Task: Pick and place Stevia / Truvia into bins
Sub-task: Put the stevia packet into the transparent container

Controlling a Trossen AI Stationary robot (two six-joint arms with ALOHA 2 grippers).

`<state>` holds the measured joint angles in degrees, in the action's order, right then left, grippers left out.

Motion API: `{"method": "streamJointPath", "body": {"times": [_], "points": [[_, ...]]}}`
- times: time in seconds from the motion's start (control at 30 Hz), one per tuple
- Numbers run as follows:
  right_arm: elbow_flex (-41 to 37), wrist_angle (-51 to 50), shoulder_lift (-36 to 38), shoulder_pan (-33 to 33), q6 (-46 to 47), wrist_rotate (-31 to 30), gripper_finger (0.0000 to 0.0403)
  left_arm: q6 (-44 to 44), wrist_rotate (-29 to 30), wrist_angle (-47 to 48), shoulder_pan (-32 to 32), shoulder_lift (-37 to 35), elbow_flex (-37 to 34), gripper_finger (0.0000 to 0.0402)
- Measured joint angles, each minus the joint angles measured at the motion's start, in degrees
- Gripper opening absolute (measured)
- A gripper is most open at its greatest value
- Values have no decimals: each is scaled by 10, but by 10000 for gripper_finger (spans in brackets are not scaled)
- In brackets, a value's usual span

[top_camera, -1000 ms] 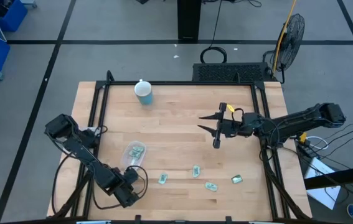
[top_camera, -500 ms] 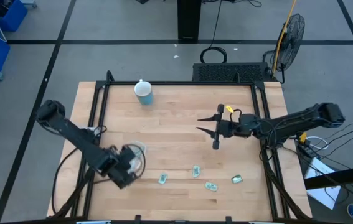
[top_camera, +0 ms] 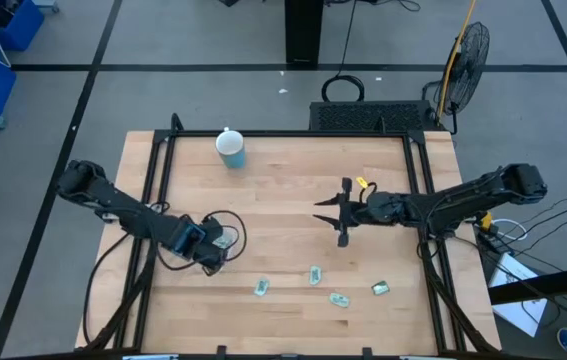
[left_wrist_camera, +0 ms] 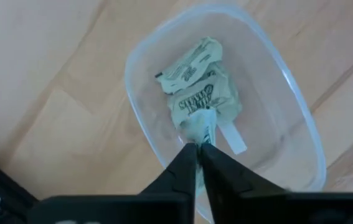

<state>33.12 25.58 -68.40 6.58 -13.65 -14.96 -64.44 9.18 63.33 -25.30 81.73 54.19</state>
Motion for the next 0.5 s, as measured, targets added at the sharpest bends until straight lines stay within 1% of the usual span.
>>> {"method": "streamJointPath", "body": {"times": [0.13,0.27,0.4,0.5], "points": [[3,-38,1,36,31,-14,128,34,5,-3,15,0,0,82],[23,-105,-1,79,88,-17,128,83,18,-25,28,0,0,121],[31,-108,-30,122,129,-19,128,146,40,-36,43,0,22,137],[31,-106,-75,149,167,-43,128,190,77,-39,59,0,52,136]]}}
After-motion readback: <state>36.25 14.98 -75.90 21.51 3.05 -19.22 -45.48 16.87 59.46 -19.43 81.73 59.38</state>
